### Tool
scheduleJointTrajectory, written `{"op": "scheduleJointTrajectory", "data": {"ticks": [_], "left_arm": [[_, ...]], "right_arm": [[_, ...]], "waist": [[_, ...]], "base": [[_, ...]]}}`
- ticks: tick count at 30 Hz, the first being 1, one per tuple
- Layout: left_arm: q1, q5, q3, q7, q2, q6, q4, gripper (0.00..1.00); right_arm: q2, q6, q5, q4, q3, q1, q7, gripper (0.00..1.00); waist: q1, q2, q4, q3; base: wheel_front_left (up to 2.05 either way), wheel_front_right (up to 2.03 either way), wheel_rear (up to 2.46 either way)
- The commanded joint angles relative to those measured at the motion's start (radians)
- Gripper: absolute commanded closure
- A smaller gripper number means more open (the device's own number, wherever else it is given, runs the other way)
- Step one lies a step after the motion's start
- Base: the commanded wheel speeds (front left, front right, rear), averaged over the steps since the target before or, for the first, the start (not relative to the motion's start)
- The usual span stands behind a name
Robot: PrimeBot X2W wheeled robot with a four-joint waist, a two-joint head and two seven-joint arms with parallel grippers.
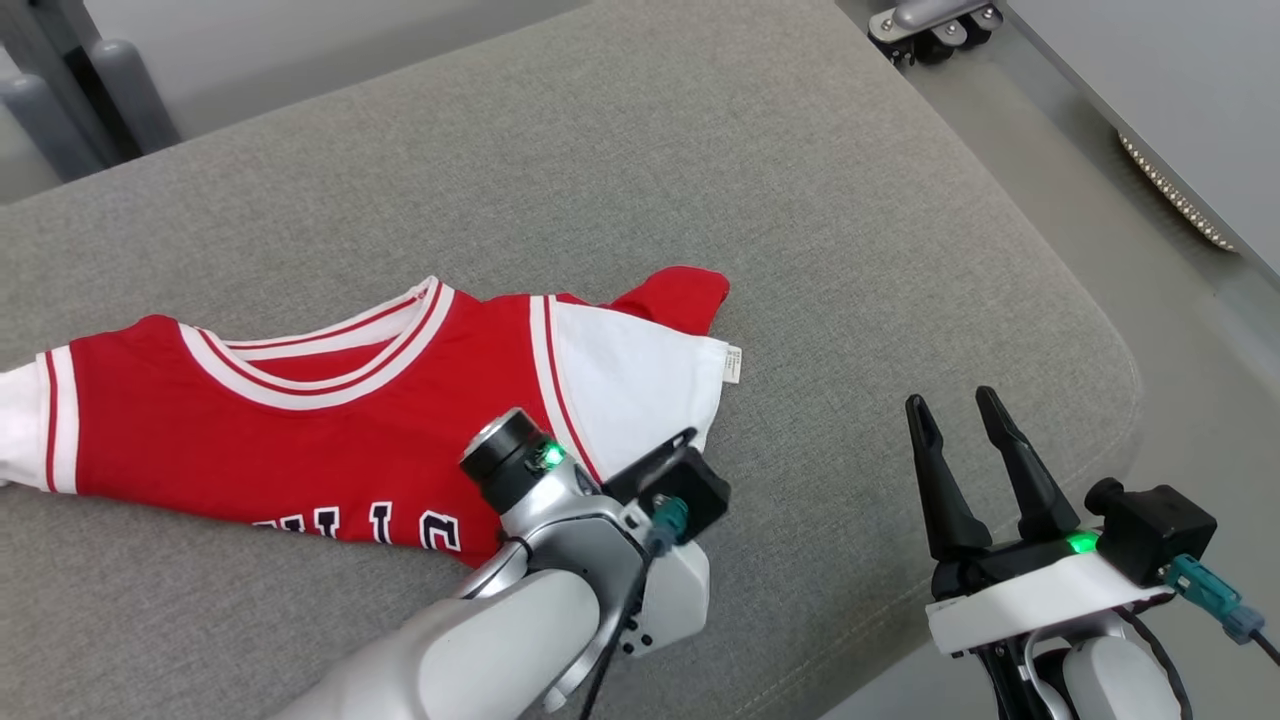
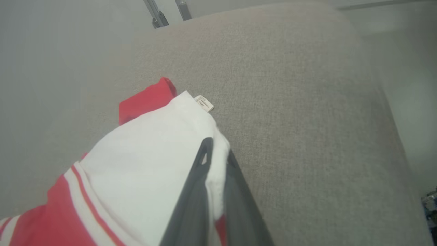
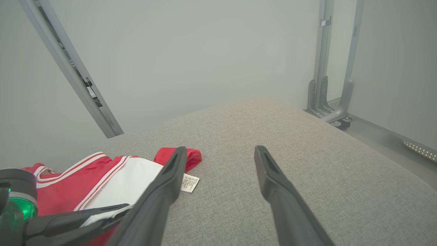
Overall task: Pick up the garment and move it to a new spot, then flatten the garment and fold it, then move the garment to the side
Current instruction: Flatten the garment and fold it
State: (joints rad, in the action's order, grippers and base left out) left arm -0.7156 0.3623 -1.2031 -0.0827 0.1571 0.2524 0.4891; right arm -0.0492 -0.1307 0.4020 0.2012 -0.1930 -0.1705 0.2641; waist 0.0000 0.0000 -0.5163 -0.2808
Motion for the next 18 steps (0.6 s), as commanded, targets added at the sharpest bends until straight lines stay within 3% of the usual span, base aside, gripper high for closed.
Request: {"op": "scheduleJointTrajectory", "data": {"ticks": [1,11,18], "left_arm": [[0.020,0.026,0.022,0.019,0.007,0.010,-0.017,1.00],[0.180,0.363,0.337,0.251,-0.028,-0.005,-0.187,1.00],[0.267,0.443,0.526,0.342,-0.014,-0.032,-0.267,1.00]], "right_arm": [[-0.003,0.000,-0.009,0.001,0.002,0.007,0.001,0.00],[-0.017,0.000,-0.019,0.001,-0.004,0.024,0.001,0.00],[-0.034,0.000,-0.023,-0.003,0.003,0.040,0.001,0.00]], "waist": [[0.0000,0.0000,0.005,0.009],[0.0000,0.0000,0.063,0.063],[0.0000,0.0000,0.140,0.095]], "base": [[0.00,0.00,0.00],[0.00,0.00,0.00],[0.00,0.00,0.00]]}}
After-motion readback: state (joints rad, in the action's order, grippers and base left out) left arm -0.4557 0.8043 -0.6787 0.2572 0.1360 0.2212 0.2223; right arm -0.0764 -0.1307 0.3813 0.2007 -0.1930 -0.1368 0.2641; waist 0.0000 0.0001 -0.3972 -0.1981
